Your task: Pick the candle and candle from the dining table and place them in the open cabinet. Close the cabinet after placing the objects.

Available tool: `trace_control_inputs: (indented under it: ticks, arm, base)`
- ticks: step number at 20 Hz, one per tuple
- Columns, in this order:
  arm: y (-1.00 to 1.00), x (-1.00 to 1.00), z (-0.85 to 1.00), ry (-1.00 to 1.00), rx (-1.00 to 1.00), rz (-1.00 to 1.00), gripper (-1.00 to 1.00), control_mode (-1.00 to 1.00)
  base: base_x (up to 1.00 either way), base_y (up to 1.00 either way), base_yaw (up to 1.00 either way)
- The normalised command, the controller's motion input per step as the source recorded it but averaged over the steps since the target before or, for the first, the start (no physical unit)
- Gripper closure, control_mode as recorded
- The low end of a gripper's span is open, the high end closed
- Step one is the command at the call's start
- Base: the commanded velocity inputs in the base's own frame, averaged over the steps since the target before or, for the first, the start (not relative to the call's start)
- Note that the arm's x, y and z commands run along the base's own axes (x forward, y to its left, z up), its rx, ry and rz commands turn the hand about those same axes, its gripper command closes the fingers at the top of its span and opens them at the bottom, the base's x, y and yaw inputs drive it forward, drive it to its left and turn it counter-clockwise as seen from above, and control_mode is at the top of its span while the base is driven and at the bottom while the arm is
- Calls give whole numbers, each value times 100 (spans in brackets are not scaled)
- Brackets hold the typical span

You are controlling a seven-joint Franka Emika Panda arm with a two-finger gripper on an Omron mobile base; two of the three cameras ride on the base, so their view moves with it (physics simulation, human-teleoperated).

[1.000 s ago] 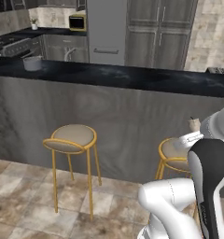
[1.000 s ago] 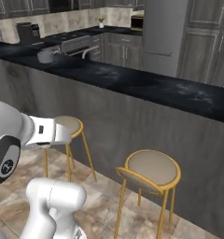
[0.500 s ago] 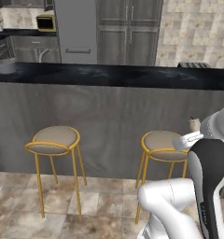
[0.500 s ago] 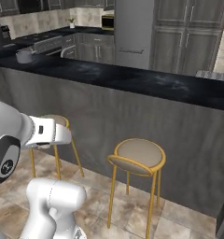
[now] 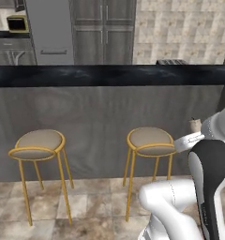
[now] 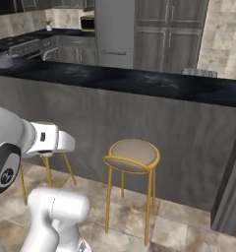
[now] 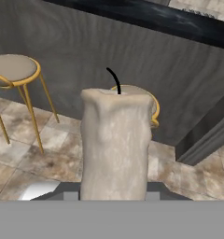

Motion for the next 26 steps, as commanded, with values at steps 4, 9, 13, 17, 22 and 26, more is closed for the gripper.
trace_control_inputs:
  ticks: [4,9,13,17,22,26]
  arm:
    - [0,0,0,0,0,0,100,100]
    - [0,0,0,0,0,0,100,100]
    - [0,0,0,0,0,0,100,100]
    - [0,0,0,0,0,0,100,100]
    - [0,0,0,0,0,0,100,100]
    - [0,0,0,0,0,0,100,100]
  base:
    - [-10,-12,-24]
    - [0,-25,-21]
    - [0,-35,-17]
    - [0,-43,-14]
    - [0,-50,-13]
    - [2,-56,-11]
